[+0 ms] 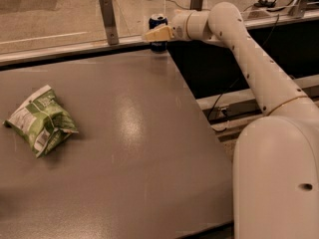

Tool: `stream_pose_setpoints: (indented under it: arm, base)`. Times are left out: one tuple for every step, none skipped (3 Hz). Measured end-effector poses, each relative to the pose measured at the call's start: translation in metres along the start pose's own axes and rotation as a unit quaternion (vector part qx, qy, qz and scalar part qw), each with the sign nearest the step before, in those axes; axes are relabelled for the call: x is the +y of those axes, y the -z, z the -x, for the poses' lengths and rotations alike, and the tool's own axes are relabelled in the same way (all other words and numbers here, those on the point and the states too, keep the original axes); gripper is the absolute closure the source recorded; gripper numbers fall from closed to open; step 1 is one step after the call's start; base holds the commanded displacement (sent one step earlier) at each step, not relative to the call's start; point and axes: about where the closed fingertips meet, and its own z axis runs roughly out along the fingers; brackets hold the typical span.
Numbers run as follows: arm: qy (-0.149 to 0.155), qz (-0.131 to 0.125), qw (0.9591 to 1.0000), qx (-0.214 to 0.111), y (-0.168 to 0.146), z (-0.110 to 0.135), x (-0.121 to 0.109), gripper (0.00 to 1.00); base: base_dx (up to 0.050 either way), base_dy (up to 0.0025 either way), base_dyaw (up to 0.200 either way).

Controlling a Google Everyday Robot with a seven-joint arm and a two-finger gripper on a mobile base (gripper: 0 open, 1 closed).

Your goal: Pick pepsi can

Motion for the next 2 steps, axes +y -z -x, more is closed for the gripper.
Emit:
stream_pose_setpoints:
  arm:
    - [-0.015, 0.0, 0.9999, 0.002, -0.0038, -0.0001, 0.0013, 0.0]
    - [-0.025, -0.001, 0.9997, 0.005, -0.0059, -0.0023, 0.0017, 0.17]
  base:
    - [0.0, 0.0, 0.0]
    - [0.0, 0.0, 0.0]
